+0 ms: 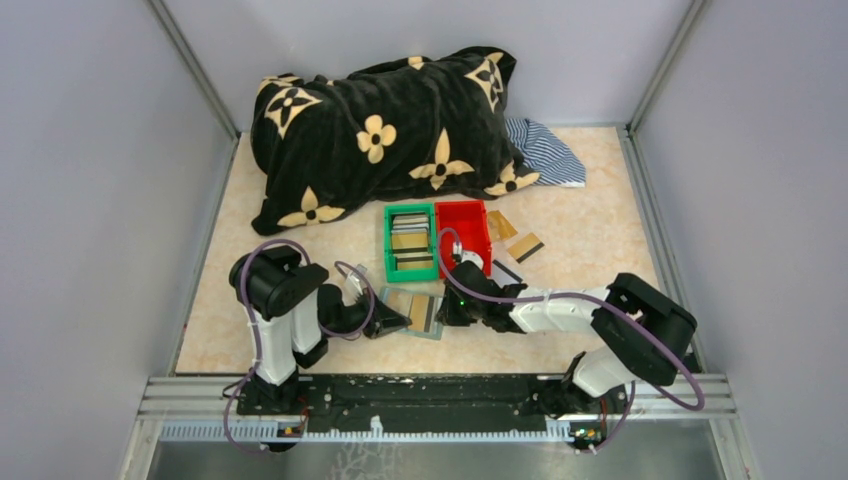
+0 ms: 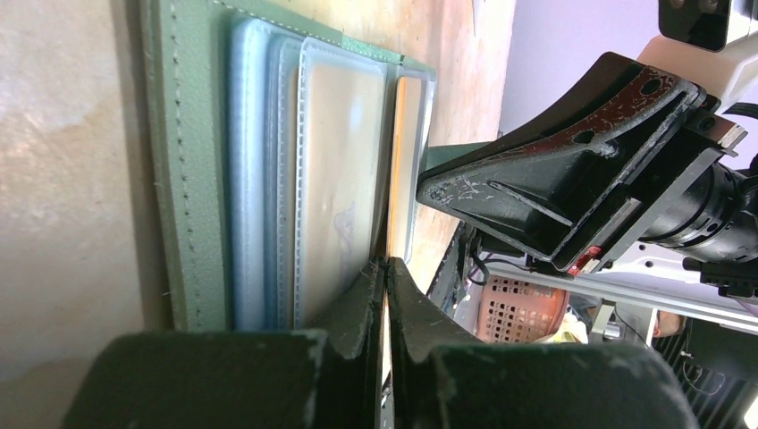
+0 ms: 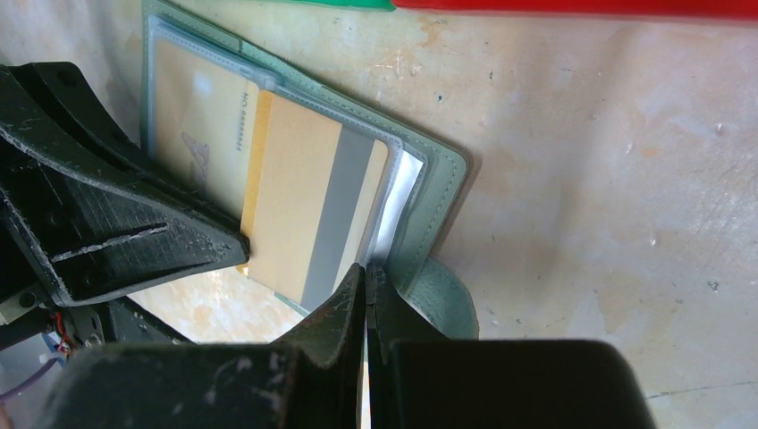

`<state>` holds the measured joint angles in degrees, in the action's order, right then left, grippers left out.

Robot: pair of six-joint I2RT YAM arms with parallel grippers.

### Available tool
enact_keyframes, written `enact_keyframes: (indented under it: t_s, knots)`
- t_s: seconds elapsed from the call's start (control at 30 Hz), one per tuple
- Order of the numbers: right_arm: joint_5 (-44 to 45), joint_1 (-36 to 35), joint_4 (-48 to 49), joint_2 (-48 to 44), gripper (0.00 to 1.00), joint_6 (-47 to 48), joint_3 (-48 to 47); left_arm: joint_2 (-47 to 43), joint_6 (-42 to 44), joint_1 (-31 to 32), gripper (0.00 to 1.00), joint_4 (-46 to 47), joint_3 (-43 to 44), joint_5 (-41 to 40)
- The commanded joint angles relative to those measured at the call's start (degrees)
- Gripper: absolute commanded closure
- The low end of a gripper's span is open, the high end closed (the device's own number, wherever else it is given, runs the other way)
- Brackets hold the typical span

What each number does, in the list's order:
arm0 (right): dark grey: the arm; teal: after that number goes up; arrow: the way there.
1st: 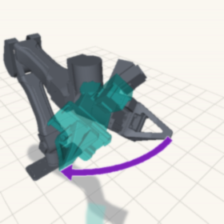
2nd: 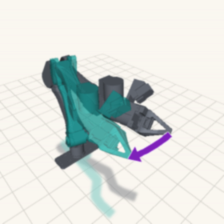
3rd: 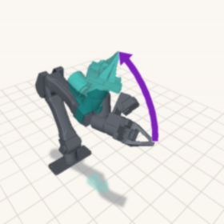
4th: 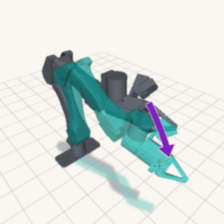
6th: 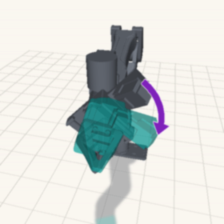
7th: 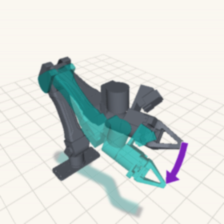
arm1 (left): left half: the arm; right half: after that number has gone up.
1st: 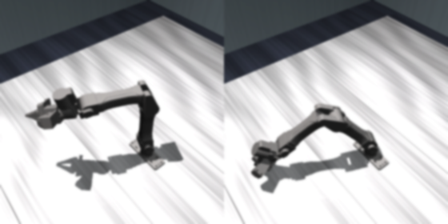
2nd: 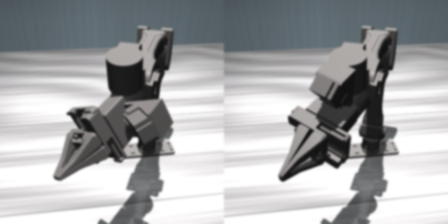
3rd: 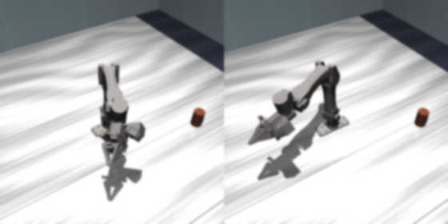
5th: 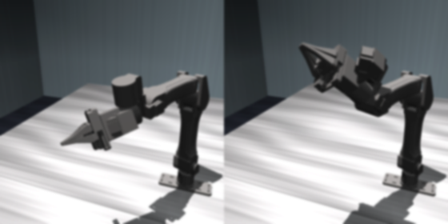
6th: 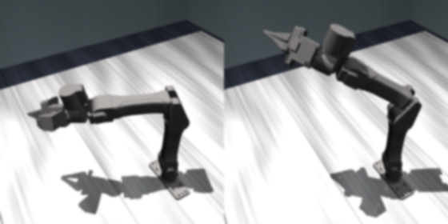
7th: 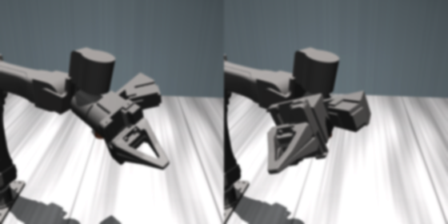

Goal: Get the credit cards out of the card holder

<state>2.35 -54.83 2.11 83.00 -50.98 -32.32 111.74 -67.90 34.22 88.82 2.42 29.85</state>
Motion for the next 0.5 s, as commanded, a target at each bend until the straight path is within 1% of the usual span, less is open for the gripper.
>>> enact_keyframes:
  t_s: [0.0, 0.07, 0.3, 0.47]
  knots:
    - [0.90, 0.06, -5.61, 3.98, 1.00, 1.71, 1.24, -0.20, 0.72, -0.72, 0.95, 13.67, -0.72, -0.69]
    - [0.81, 0.00, -5.59, 4.17, 1.00, 1.68, 1.08, -0.38, 0.71, -0.81, 1.00, 13.66, -0.94, -0.70]
    - [0.09, 0.08, -4.91, 5.00, 1.00, 1.85, 1.02, -2.42, 1.65, -2.29, 1.00, 13.66, -2.47, -0.80]
    - [-2.74, 2.18, -1.93, 5.28, 1.00, 1.85, 3.02, -3.71, 1.37, -3.16, 1.00, 13.67, -2.51, 0.29]
